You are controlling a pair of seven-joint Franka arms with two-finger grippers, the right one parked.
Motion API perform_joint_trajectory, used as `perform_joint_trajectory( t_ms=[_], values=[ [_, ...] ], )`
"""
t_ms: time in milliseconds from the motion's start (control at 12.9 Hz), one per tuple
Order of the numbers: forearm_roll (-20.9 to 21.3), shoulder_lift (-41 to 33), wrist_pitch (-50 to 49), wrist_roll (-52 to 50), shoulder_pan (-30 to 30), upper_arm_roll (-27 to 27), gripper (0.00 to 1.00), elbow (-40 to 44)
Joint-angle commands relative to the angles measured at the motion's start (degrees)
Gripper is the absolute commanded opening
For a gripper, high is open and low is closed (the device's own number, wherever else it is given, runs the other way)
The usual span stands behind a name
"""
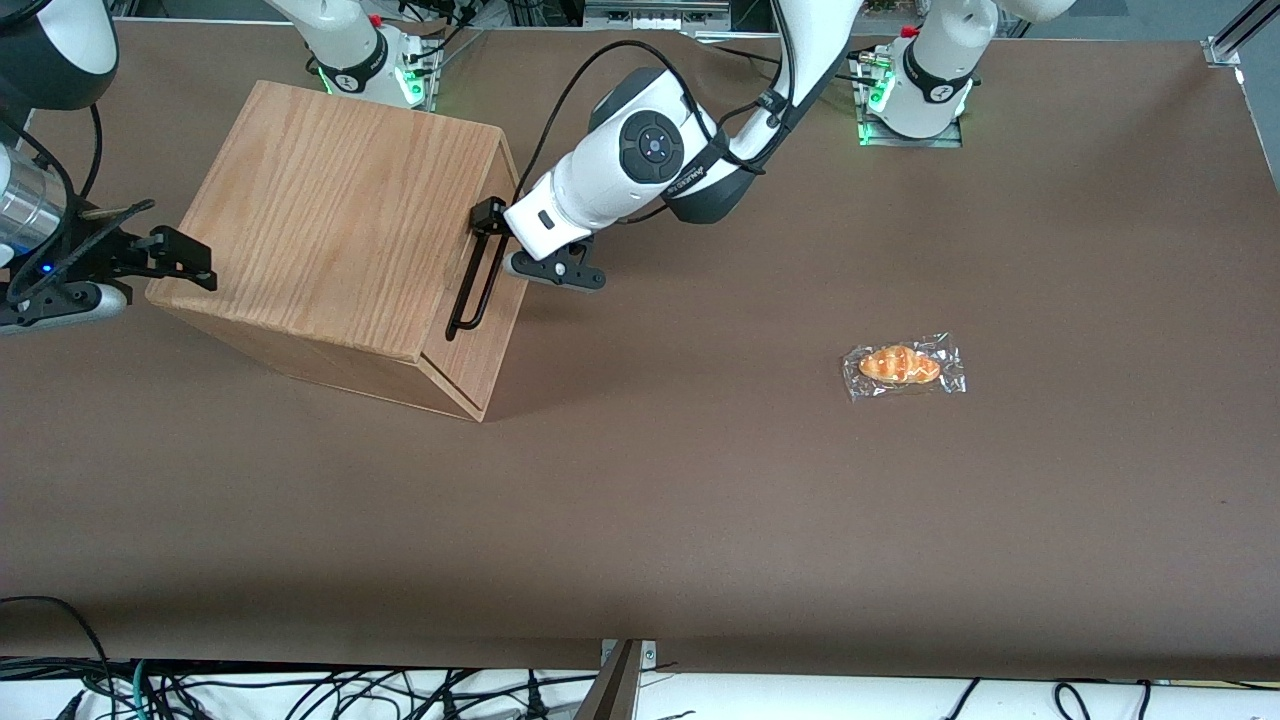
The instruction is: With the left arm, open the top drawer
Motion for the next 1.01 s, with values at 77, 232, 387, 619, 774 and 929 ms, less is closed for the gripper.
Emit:
perform_joint_trajectory(
  t_ms=[77,232,387,619,774,929],
  values=[
    [-0.1,1.8,0.1,0.0,-0.6,0.8,1.00,2.1],
    [0.0,1.9,0.1,0.3,-0.6,0.9,1.00,2.1],
    [-0.1,2.0,0.0,1.2,-0.3,0.9,1.00,2.1],
    [-0.1,2.0,0.0,3.4,0.2,0.9,1.00,2.1],
    [-0.1,2.1,0.0,3.5,0.2,0.9,1.00,2.0],
    [-0.1,2.1,0.0,3.5,0.2,0.9,1.00,2.0]
  ],
)
